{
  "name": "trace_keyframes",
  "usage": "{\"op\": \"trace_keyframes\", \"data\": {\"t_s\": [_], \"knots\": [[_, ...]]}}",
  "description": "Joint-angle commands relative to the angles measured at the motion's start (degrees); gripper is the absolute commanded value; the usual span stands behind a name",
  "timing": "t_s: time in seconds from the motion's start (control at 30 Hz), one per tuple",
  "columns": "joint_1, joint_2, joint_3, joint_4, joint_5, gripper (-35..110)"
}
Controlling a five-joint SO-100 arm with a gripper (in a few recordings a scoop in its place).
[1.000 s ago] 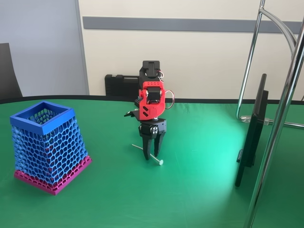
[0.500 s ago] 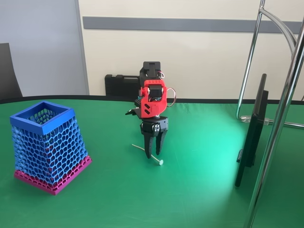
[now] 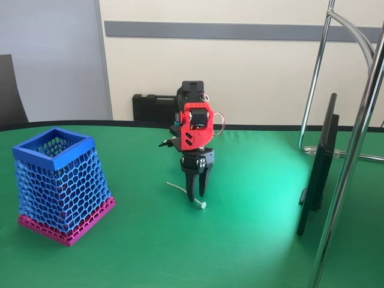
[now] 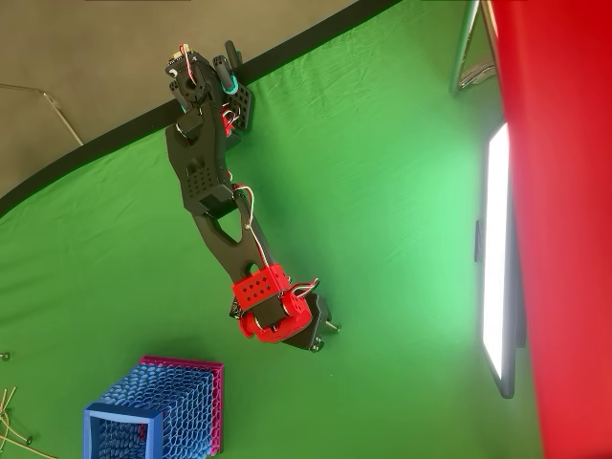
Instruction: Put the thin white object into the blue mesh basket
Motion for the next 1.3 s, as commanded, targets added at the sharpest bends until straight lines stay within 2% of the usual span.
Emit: {"op": "trace_keyframes", "data": {"t_s": [0.0, 0.5, 1.27], "knots": [[-0.53, 0.44, -2.55, 0.62, -0.7, 24], [-1.14, -1.32, -3.34, 0.62, -2.37, 24], [0.44, -2.46, -4.39, 3.25, 3.52, 18]]}}
